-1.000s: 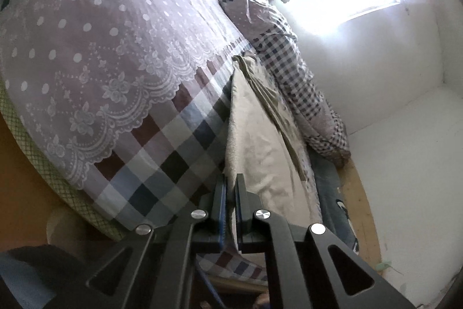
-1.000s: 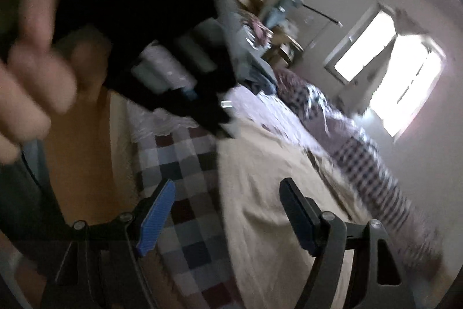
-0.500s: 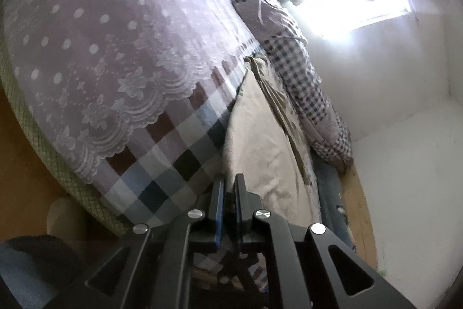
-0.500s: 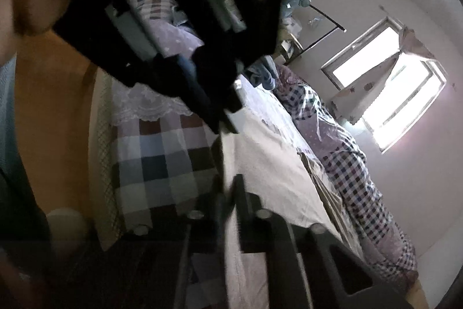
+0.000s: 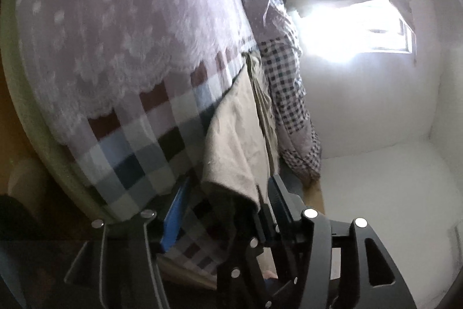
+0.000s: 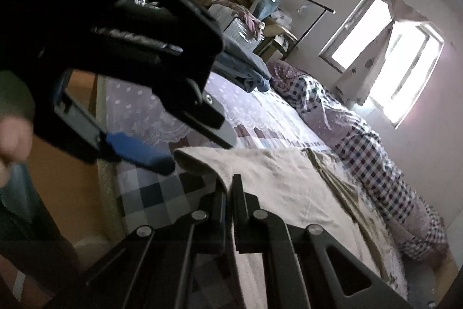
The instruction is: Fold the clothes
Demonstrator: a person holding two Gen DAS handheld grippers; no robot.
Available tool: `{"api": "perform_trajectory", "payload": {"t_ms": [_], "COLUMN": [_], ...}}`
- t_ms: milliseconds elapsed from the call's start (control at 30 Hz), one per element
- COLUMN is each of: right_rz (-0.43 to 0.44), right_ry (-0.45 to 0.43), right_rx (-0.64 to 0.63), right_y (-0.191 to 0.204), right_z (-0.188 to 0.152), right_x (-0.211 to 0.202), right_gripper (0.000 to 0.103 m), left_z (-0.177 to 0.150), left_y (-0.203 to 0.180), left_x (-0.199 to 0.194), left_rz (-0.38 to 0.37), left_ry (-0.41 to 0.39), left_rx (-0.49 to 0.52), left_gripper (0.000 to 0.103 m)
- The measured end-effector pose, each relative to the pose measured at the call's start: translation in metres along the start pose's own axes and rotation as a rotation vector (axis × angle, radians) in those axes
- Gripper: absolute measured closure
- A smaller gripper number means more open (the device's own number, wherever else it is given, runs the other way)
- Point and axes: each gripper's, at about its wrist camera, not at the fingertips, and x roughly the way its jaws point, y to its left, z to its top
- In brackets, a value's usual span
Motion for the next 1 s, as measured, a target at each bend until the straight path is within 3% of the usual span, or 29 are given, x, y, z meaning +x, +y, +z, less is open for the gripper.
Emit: {"api": "perform_trajectory", "payload": {"t_ms": [167,367,600,833,900,967,1000], "right_rz": [0.017,0.039,0.058,0.063,0.063,0.062,0.060], "right_ry": [-0.006,-0.007,-0.005,-0.001,0.000,0.001,0.001], "right_rx": [0.023,0.045,0.089,0.081,0.079,0.078,0.077], "right_y": [-0.001,-0.002,-0.009,-0.002,-0.001,-0.001,-0.001], "right_z": [0.001,0.002,0.006,0.005,0.003,0.002,0.001], "right_x": [-0.007,-0.011,-0.013,-0.015,-0.016,-0.016,-0.016], "right_gripper": [0.101,0.101,0.101,0.101,0.101,0.101,0.101], "left_z": [0.001,0.006,0.006,0.012,0.013,0.014,0.014], "left_y": [-0.001,-0.005,-0.010,-0.010,-0.010,-0.011,-0.012], "left_x": [0.003,0.001,0.007,0.011,0.010,0.009,0.009], "left_rz": [-0.010,0.063,-0.048,-0.066,-0.058,-0.043,-0.033], "left_ry": [-0.025,-0.070,-0.021,-0.033,-0.043,-0.047,-0.048], "left_rx": [0.005,0.040,0.001,-0.005,-0.001,0.006,0.013], "left_gripper": [0.044,0.044,0.044,0.045,0.048,0.069,0.073]}}
